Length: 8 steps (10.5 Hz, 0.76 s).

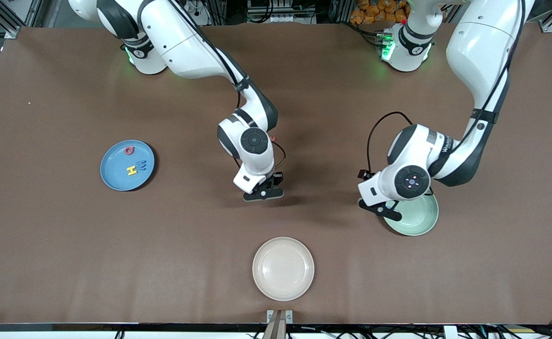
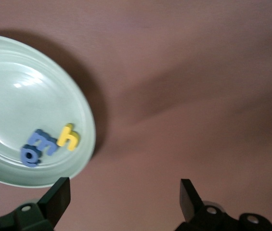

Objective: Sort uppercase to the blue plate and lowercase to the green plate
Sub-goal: 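Grasp the cyan B with the right gripper while the left gripper lifts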

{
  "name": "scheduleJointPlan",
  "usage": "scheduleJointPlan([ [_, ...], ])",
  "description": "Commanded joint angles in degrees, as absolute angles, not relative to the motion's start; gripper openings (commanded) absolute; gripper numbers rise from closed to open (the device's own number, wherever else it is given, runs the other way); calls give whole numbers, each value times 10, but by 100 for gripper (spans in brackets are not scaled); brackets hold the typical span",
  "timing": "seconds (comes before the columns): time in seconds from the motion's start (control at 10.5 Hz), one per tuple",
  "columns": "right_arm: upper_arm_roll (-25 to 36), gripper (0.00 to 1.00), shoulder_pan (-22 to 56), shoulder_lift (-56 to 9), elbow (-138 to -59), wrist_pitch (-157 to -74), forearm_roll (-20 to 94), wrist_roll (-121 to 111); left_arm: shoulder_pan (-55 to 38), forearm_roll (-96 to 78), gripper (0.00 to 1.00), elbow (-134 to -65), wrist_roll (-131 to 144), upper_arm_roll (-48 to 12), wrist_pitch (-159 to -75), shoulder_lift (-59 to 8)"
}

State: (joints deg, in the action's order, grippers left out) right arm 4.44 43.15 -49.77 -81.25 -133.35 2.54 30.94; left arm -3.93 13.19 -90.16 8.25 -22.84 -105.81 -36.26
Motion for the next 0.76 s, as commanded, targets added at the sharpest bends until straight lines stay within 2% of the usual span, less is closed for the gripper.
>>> scheduleJointPlan([
  [0.0, 43, 23, 418, -484, -804, -1289, 56, 257, -45, 119, 100, -912, 140, -261, -1038, -347],
  [0.19, 47, 22, 402, -473, -806, -1274, 61, 217, -54, 120, 100, -917, 213, -301, -1035, -350],
  [0.48, 76, 22, 383, -446, -815, -1205, 60, 108, -106, 122, 100, -916, 260, -323, -1038, -352],
  [0.67, 92, 22, 362, -414, -862, -1204, 57, 21, -146, 124, 100, -917, 313, -326, -1049, -359],
])
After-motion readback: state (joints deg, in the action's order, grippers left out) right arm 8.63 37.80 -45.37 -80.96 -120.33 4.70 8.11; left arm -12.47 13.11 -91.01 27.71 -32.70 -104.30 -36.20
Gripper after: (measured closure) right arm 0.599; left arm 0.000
